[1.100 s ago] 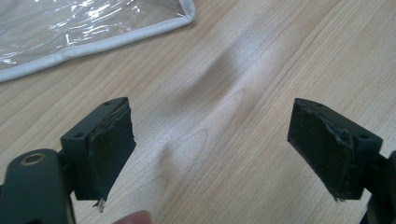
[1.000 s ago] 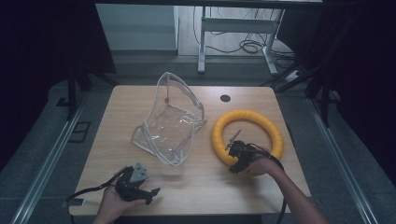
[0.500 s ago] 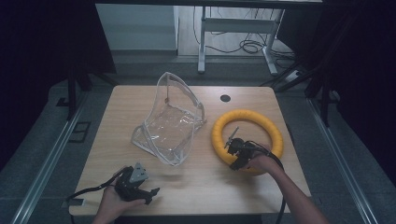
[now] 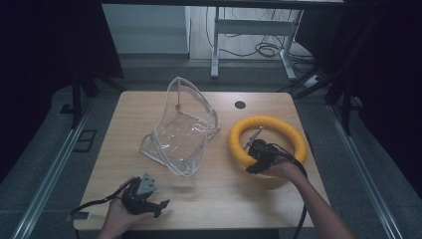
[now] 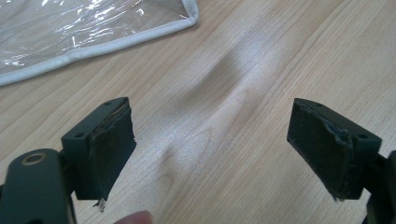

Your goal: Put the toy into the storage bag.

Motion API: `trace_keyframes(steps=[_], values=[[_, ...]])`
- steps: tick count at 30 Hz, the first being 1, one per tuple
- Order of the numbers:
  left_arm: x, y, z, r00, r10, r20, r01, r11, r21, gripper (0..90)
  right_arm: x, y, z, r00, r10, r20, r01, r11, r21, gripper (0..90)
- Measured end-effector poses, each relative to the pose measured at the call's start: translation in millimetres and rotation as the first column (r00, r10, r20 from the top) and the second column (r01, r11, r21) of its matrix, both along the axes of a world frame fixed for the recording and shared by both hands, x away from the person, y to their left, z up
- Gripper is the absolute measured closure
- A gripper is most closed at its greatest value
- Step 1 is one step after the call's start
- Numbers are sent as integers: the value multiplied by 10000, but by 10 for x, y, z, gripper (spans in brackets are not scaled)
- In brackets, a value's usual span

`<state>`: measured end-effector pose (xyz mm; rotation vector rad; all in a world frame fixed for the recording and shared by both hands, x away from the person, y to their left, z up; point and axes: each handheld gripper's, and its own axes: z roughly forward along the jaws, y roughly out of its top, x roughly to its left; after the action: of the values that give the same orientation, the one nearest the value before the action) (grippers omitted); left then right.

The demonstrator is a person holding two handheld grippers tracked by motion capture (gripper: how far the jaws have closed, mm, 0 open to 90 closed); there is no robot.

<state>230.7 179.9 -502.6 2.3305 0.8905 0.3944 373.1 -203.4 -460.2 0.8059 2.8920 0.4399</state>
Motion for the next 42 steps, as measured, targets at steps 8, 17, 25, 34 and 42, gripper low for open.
trace_keyframes(steps=[8, 17, 25, 34, 42], values=[[4, -10, -10, 10000, -5, -21, 5, 10000, -12, 148, -23, -85, 172, 9993, -215, 313, 201, 9988, 440, 504], [5, -12, -12, 10000, -18, -32, 18, 10000, -22, 148, -73, -63, 358, 9969, -145, 776, 56, 9934, 1145, 504], [4, -13, -10, 10000, -19, -36, 19, 10000, -40, 148, -132, -19, 531, 9927, -124, 1196, -109, 9813, 1924, 504], [7, -20, -18, 10000, -48, -67, 48, 10000, -36, 148, -144, -77, 697, 9886, -423, 1446, -39, 9521, 3057, 504], [9, -21, -23, 10000, -61, -65, 61, 10000, -30, 148, -147, -107, 752, 9870, -551, 1506, -49, 9283, 3718, 504]])
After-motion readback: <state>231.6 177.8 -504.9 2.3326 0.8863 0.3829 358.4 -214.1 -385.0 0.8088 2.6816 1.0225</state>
